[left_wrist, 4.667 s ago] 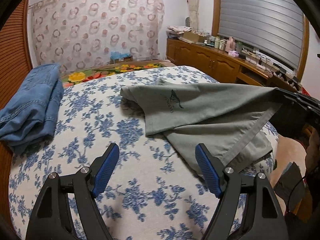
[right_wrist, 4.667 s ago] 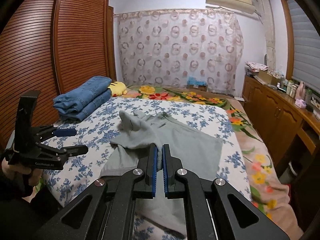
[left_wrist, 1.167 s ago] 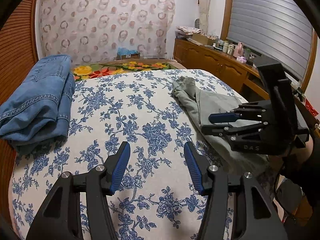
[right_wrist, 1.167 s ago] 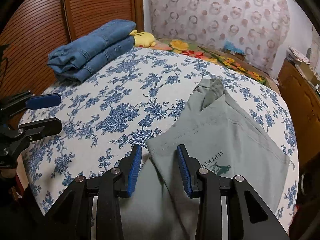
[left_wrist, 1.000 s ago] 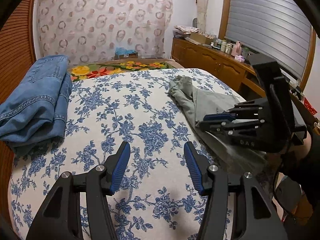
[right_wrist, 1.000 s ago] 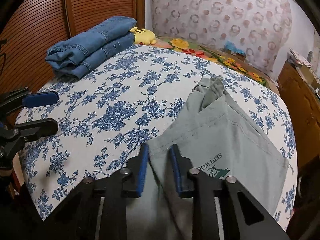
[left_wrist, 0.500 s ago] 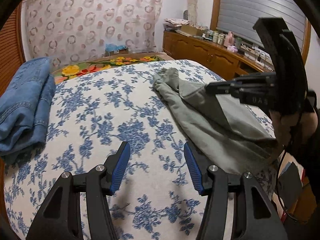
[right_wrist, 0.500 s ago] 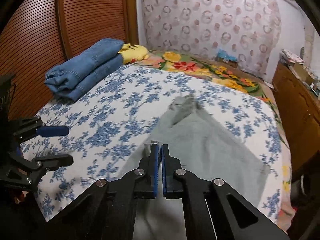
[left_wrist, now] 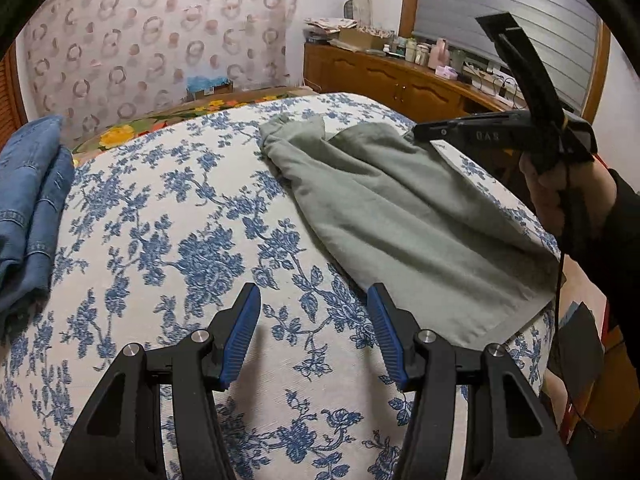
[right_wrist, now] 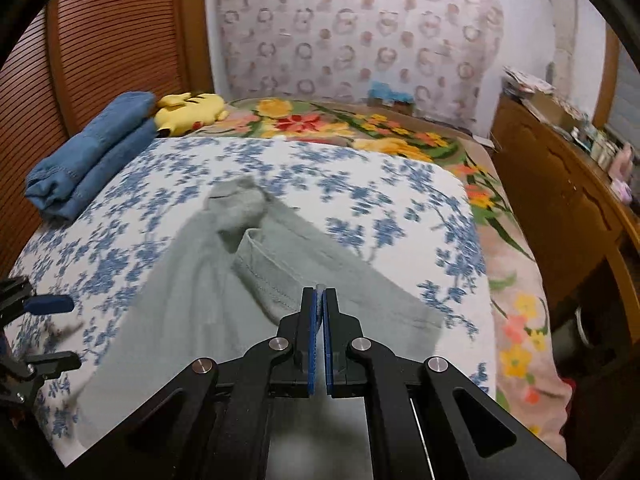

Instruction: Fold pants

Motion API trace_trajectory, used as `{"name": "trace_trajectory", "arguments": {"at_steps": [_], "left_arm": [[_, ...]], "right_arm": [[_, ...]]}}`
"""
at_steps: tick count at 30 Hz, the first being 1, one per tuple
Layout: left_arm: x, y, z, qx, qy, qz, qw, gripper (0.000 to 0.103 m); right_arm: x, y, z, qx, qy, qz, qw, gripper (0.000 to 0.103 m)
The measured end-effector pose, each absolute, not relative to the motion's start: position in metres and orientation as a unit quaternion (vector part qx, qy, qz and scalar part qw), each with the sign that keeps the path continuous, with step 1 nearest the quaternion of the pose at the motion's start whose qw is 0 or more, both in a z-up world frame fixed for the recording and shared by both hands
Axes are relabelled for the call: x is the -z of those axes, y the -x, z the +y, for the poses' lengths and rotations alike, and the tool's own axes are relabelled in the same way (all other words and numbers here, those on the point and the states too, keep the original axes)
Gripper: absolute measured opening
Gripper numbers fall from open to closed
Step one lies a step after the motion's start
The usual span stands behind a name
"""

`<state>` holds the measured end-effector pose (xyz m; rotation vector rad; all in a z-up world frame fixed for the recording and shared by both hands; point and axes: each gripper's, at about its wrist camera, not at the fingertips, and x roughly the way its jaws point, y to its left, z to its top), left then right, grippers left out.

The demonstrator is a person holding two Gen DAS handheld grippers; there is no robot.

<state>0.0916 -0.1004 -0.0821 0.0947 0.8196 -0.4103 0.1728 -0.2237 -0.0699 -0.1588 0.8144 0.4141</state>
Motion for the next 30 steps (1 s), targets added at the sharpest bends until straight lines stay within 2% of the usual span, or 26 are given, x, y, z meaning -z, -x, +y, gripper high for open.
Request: {"name": "trace_trajectory", "arguments": {"at_steps": [17, 27, 30], "left_arm": [[0.097, -0.098, -0.108, 0.196, -0.054, 0.411, 0.889, 0.057], [0.097, -0.098, -0.107, 0.196, -0.054, 0.407, 0.89, 0.058], [0.097, -0.098, -0.107, 0.197, -0.055, 0.406, 0.891, 0.058]], "right_arm": [[0.079, -0.19, -0.258, -0.179, 0.015, 0.4, 0.899, 0.003], [0.083, -0.193, -0.28, -0.171, -0.013, 0.395, 0.903, 0.029], [0.089, -0.196, -0.271, -0.183, -0.004, 0.41, 0.894, 0.03]]}}
